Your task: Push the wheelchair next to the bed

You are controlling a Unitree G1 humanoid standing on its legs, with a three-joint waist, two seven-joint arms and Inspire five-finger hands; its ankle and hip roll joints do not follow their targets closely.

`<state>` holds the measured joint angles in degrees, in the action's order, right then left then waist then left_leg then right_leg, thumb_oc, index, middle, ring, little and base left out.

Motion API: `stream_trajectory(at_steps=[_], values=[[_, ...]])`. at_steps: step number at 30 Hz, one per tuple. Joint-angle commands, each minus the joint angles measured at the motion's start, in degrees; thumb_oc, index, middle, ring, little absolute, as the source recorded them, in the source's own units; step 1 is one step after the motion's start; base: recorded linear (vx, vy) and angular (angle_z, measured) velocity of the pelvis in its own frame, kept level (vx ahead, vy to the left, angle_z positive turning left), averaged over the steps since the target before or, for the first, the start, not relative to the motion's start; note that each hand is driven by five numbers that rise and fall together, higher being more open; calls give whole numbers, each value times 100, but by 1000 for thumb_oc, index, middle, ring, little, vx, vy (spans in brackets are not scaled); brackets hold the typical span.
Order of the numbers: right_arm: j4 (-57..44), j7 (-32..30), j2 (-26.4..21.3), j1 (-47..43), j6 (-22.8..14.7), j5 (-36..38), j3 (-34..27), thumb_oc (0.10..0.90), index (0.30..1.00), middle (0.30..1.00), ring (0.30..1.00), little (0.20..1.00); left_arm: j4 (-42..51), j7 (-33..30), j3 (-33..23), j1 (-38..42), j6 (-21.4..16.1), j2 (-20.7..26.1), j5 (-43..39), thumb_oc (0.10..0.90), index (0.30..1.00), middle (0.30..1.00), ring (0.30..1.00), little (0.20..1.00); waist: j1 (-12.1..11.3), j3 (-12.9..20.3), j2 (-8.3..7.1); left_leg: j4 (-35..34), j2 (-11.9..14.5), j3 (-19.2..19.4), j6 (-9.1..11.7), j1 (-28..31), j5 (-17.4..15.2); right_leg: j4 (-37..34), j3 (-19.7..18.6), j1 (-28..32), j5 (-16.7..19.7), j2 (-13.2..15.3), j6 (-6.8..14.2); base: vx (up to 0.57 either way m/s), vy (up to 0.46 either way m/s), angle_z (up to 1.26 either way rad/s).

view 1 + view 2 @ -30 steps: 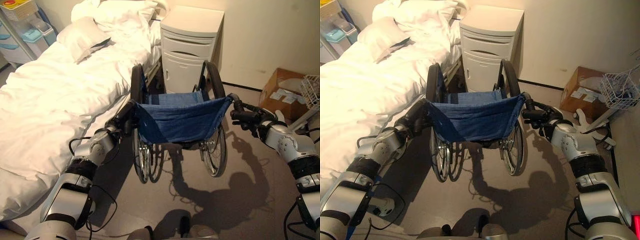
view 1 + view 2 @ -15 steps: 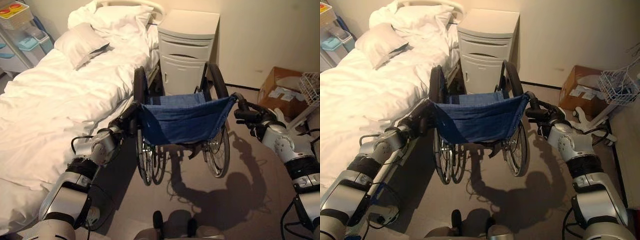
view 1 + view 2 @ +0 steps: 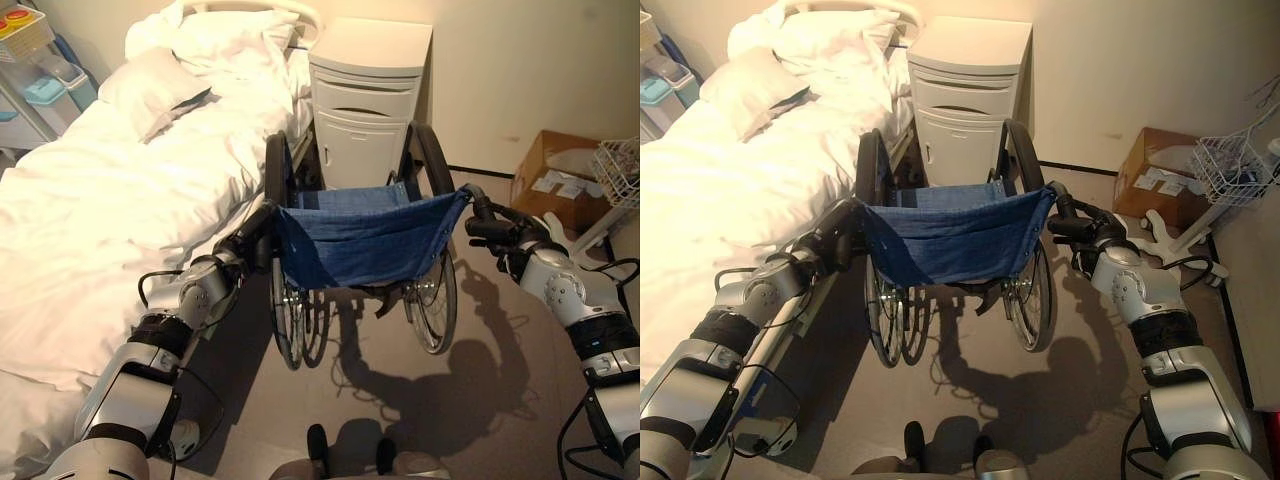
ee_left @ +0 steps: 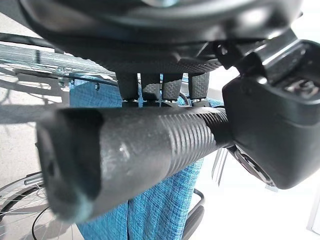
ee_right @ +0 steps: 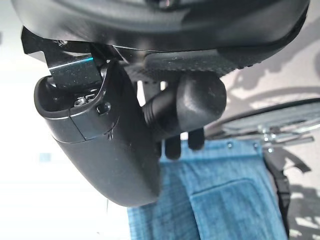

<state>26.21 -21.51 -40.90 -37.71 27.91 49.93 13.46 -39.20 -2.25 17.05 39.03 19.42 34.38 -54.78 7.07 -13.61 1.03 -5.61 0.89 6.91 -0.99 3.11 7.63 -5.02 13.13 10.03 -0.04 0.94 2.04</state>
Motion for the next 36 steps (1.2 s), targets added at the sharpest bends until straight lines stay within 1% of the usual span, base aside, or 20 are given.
stream_trajectory(at_steps=[1, 2, 3, 7, 8, 11, 13, 14, 15, 17, 19, 20, 22, 24, 26, 28, 31, 32, 34, 36], values=[[-624, 804, 806, 70, -15, 390, 251, 436, 354, 354, 354, 354, 212, 72, -107, 775, -929, 431, 176, 494, 441, 441, 441, 441, -455, 907, -23, 105, -468, 363, 74, 550, -1002, 231, -352, -335, 136, 357, 456, -33, -2, -1], [-647, 877, 792, 83, 38, 362, 263, 623, 634, 634, 634, 634, 218, -4, -133, 742, -950, 432, 155, 673, 709, 709, 709, 709, -463, 912, -33, 99, -470, 357, 75, 547, -1001, 214, -342, -332, 141, 355, 457, -40, -15, 0], [-651, 997, 749, 85, 127, 303, 275, 800, 900, 900, 900, 900, 225, -14, -179, 694, -984, 439, 141, 800, 900, 900, 900, 900, -480, 920, -52, 90, -469, 350, 77, 551, -1002, 185, -327, -319, 148, 344, 453, 0, 0, 0], [-671, 1187, 558, 75, 185, 275, 216, 800, 900, 900, 900, 900, 375, -133, -290, 539, -1041, 442, 304, 800, 900, 900, 900, 900, -518, 918, -88, 71, -454, 307, 87, 552, -996, 131, -290, -285, 153, 318, 435, -26, -31, 0], [-704, 1201, 395, 38, 199, 282, 105, 800, 900, 900, 900, 900, 520, -220, -366, 452, -1122, 506, 692, 800, 900, 900, 900, 900, -544, 916, -103, 64, -437, 289, 99, 551, -997, 109, -261, -264, 147, 306, 428, -33, -43, 1], [-851, 1192, -23, 13, 150, 238, -170, 800, 900, 900, 900, 900, 883, -377, -526, 249, -1170, 770, 1270, 800, 900, 900, 900, 900, -597, 915, -134, 61, -415, 243, 122, 534, -1002, 74, -211, -236, 137, 288, 423, -30, -42, 2], [-915, 1191, -321, -27, 118, 190, -380, 800, 900, 900, 900, 900, 1207, -448, -678, 96, -1054, 998, 1506, 800, 900, 900, 900, 900, -632, 938, -154, 61, -392, 232, 143, 525, -1010, 53, -171, -219, 124, 271, 417, -13, -47, 0], [-947, 1220, -617, -57, 112, 7, -603, 800, 900, 900, 900, 900, 1441, -426, -815, -38, -921, 1210, 1630, 800, 900, 900, 900, 900, -653, 962, -178, 61, -377, 237, 157, 527, -1020, 48, -150, -208, 104, 256, 412, -4, -36, 0], [-946, 1248, -640, -61, 110, -45, -618, 800, 900, 900, 900, 900, 1456, -418, -829, -51, -908, 1221, 1640, 800, 900, 900, 900, 900, -653, 963, -178, 61, -377, 237, 159, 528, -1021, 48, -147, -207, 102, 255, 412, -4, -35, 1], [-951, 1346, -959, -108, 264, -372, -780, 800, 900, 900, 900, 900, 1581, -334, -966, -154, -735, 1417, 1749, 800, 900, 900, 900, 900, -669, 977, -194, 61, -362, 240, 172, 536, -1029, 45, -121, -190, 83, 245, 408, -4, -18, -1], [-974, 1536, -1468, -115, 420, -976, -903, 800, 900, 900, 900, 900, 1656, -275, -1089, -265, -525, 1765, 2216, 800, 900, 900, 900, 900, -669, 997, -214, 61, -348, 246, 184, 547, -1027, 43, -104, -171, 71, 223, 409, -2, -33, 4], [-973, 1585, -1564, -99, 435, -1018, -942, 800, 900, 900, 900, 900, 1652, -244, -1124, -286, -496, 1843, 2309, 800, 900, 900, 900, 900, -668, 1004, -216, 61, -347, 246, 185, 549, -1026, 41, -104, -168, 70, 218, 409, 12, -26, 14], [-1003, 1823, -1973, -16, 464, -1573, -1095, 800, 900, 900, 900, 900, 1560, -270, -1218, -360, -422, 2287, 2980, 800, 900, 900, 900, 900, -657, 1032, -221, 61, -345, 250, 188, 556, -1024, 38, -120, -159, 62, 196, 407, 17, -18, 12], [-974, 1839, -2464, 181, 271, -2460, -1307, 800, 900, 900, 900, 900, 1309, -449, -1310, -444, -483, 2857, 3896, 800, 900, 900, 900, 900, -643, 1043, -220, 61, -340, 260, 185, 569, -1026, 31, -137, -142, 58, 176, 410, 18, -17, 11], [-846, 1739, -2925, 470, 48, -3137, -1642, 800, 900, 900, 900, 900, 1051, -651, -1468, -622, -532, 3358, 4388, 800, 900, 900, 900, 900, -640, 1058, -216, 61, -337, 262, 179, 569, -1039, 20, -167, -139, 49, 158, 409, 20, -13, 8], [-784, 1571, -3172, 978, -94, -3279, -2180, 800, 900, 900, 900, 900, 864, -858, -1869, -1060, -439, 3664, 4632, 800, 900, 900, 900, 900, -630, 1082, -209, 61, -328, 275, 175, 557, -1051, 12, -201, -152, 36, 142, 408, 21, -9, 8], [-925, 1085, -3024, 2072, -391, -3299, -3166, 800, 900, 900, 900, 900, 761, -1209, -2657, -2028, -487, 3622, 4785, 800, 900, 900, 900, 900, -614, 1065, -213, 61, -318, 266, 161, 560, -1074, 6, -244, -148, 11, 127, 402, 16, -6, 34], [-1076, 819, -2784, 2672, -600, -3356, -3684, 800, 900, 900, 900, 900, 786, -1367, -3092, -2593, -559, 3452, 4721, 800, 900, 900, 900, 900, -612, 1061, -215, 61, -317, 256, 155, 566, -1088, 8, -268, -147, -5, 117, 399, 10, 0, 49], [-1213, 172, -2299, 3247, -902, -3525, -4179, 800, 900, 900, 900, 900, 742, -1733, -3630, -3279, -605, 3033, 4732, 800, 900, 900, 900, 900, -598, 1040, -211, 61, -310, 242, 148, 572, -1109, 12, -312, -154, -29, 101, 397, 9, 4, 37], [-1192, -315, -1905, 3557, -1245, -3710, -4468, 800, 900, 900, 900, 900, 675, -1985, -3916, -3736, -729, 2514, 4638, 800, 900, 900, 900, 900, -580, 1032, -208, 61, -303, 227, 142, 581, -1135, 15, -322, -159, -47, 98, 402, 9, 11, 13]])
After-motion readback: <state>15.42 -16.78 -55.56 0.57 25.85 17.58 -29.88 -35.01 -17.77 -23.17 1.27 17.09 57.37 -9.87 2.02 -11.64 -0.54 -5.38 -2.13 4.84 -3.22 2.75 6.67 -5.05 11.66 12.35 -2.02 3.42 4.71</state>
